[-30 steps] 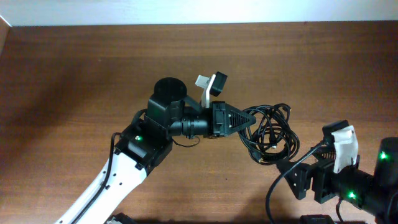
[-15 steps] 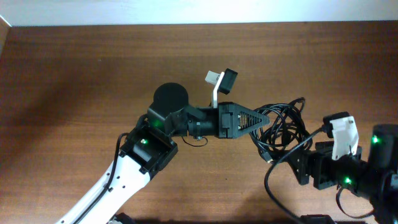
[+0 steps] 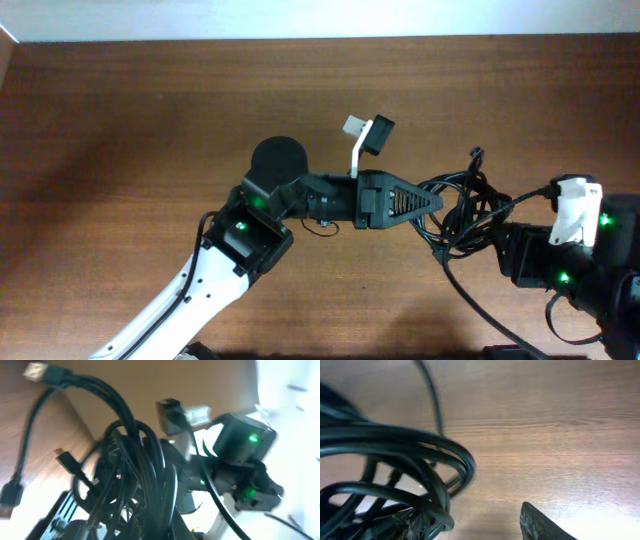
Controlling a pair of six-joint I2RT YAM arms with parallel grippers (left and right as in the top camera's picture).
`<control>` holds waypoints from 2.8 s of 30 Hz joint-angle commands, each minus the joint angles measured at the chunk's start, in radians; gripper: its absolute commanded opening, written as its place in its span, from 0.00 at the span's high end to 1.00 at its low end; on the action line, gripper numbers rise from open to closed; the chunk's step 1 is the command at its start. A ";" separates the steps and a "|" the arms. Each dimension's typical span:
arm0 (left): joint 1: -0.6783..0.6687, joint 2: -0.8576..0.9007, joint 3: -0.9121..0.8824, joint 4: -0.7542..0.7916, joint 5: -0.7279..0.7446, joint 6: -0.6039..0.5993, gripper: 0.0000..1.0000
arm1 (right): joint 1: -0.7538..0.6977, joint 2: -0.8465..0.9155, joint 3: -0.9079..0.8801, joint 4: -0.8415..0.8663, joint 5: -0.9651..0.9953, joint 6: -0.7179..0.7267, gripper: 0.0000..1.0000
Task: Untangle cables
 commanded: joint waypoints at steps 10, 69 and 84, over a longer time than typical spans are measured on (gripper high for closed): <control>0.015 -0.042 0.032 0.223 0.256 -0.035 1.00 | -0.011 0.005 -0.011 -0.015 0.319 0.066 0.46; 0.085 -0.033 0.029 -0.661 -0.369 1.299 1.00 | -0.011 -0.093 -0.011 0.280 0.052 0.057 0.01; 0.085 -0.055 0.029 -0.772 -0.138 1.881 1.00 | -0.011 -0.093 -0.011 0.148 -0.191 0.008 0.01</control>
